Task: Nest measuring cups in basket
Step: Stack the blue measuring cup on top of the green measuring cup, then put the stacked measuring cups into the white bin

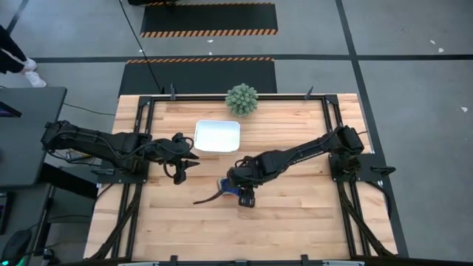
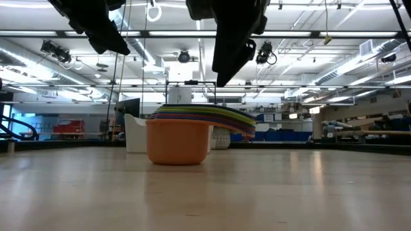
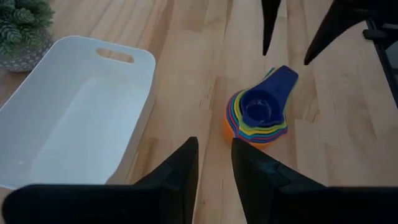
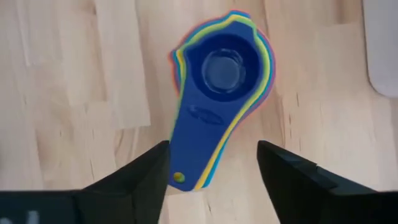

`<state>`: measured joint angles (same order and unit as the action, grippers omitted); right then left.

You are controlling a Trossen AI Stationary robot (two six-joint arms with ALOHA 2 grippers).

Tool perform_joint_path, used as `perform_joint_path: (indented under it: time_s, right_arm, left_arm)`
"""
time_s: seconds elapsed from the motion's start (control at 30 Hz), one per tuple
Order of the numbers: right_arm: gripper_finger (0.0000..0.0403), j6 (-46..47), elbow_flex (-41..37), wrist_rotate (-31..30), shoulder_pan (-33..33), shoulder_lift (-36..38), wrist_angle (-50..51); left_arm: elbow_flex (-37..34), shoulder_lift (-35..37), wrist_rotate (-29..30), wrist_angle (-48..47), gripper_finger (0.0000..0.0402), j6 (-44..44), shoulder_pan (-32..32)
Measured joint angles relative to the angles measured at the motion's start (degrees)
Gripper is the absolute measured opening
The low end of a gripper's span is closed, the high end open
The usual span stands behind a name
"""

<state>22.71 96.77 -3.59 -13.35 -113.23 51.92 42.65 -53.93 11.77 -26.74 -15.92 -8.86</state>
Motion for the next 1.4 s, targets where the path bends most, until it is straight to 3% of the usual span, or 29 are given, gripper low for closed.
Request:
perform_joint_path:
  time_s: [0.3, 0.47, 0.7, 1.03, 1.3, 1.4]
  right_arm:
    - [0.0346, 1.89, -2.50, -0.93, -2.11, 0.00, -2.32]
    - [0.0382, 1.54, -3.17, -3.10, -3.34, 0.00, -3.11]
    - [0.0379, 0.12, -3.53, -8.28, -5.20, 1.08, -4.51]
    - [0.0378, 2.11, -12.80, -9.24, -6.14, 2.25, -22.52]
    - [0.0381, 4.75, -16.23, -17.46, -7.28, 2.54, -24.37]
    - [0.0377, 4.75, -18.41, -17.98, -8.17, 2.70, -26.36]
  left_arm:
    - [0.00, 0.00, 0.00, -0.13, 0.0103, -0.41, 0.00]
    - [0.00, 0.00, 0.00, -0.13, 0.0103, -0.42, 0.00]
    - [0.00, 0.00, 0.00, -0.13, 0.0103, -0.70, 0.00]
    - [0.00, 0.00, -0.02, 0.01, 0.0103, -1.53, 0.00]
    - [0.00, 0.00, -0.02, -0.07, 0.0103, -1.90, -0.02]
    - [0.00, 0.00, -0.02, -0.18, 0.0103, -1.90, -0.02]
